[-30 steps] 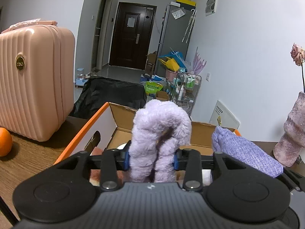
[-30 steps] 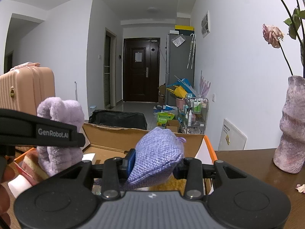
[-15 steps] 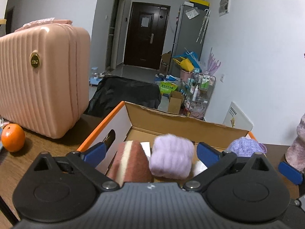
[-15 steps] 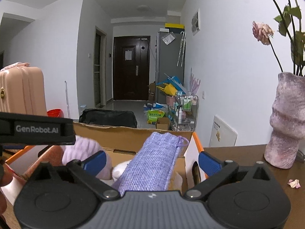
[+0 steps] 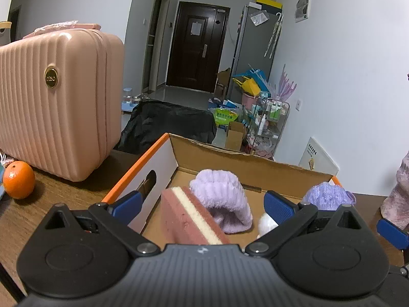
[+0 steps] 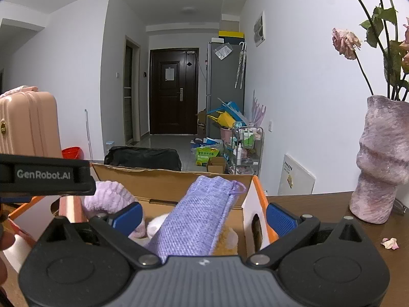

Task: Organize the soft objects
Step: 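Lower the headband and cloth into the box and open both tools, then withdraw both tools from the box back toward the table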

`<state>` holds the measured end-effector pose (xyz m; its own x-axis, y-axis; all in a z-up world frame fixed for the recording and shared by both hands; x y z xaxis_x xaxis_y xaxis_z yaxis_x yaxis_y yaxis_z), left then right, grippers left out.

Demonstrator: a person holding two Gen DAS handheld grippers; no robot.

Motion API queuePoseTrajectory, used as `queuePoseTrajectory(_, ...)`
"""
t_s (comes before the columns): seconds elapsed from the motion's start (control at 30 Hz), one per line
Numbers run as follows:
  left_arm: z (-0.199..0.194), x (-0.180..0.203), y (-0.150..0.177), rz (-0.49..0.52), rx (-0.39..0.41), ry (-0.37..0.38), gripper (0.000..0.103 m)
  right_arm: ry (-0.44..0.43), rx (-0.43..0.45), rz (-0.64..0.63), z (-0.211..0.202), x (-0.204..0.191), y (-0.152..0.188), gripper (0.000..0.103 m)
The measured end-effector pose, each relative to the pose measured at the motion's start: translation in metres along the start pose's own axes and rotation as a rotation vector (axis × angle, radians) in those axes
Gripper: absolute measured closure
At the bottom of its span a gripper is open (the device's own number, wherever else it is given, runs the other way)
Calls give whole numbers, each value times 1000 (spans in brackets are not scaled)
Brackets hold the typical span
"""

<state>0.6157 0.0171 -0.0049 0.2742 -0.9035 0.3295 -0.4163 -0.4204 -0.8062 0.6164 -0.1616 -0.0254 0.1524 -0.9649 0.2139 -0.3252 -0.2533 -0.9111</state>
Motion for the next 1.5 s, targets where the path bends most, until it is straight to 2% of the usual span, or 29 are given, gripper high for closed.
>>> queuePoseTrajectory(0.17,-8,-4,5,-6,-19,16,0,4,5,-3,-8,7,2,0)
queuePoseTrajectory(0.43,-42,-23,24,-46,-2,72,0,19,25,-19,-30,18,11,0)
queuePoseTrajectory(0.53,-48,-25,38,13,41,31,0,25,34,-22,-40,22,15,0)
queuePoseTrajectory(0.63,-48,-26,54,71,6,32,0,32,40,-24,-50,27,20,0)
queuePoseTrajectory(0.83,-66,-34,65,85,2,34,0,34,38,-23,-72,34,32,0)
queuePoseTrajectory(1.1,-109,-45,81,122,44,29,0,19,50,-11,-109,37,46,0)
queuePoseTrajectory(1.5,-183,-73,105,119,70,48,0,-20,71,-26,-184,26,72,0)
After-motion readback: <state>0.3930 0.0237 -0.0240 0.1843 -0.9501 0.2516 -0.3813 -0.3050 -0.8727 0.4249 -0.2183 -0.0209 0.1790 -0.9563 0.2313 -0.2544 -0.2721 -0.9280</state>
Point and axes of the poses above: each gripper's, at about its wrist camera, not at the fingertips, and z roughly the way its jaws point, x to its right, y to its underside, the point moved 4 cm from there along z, roughly the way its jaws point, and after that the axes turned 12 degrees about -z, right-handed, at the moved point
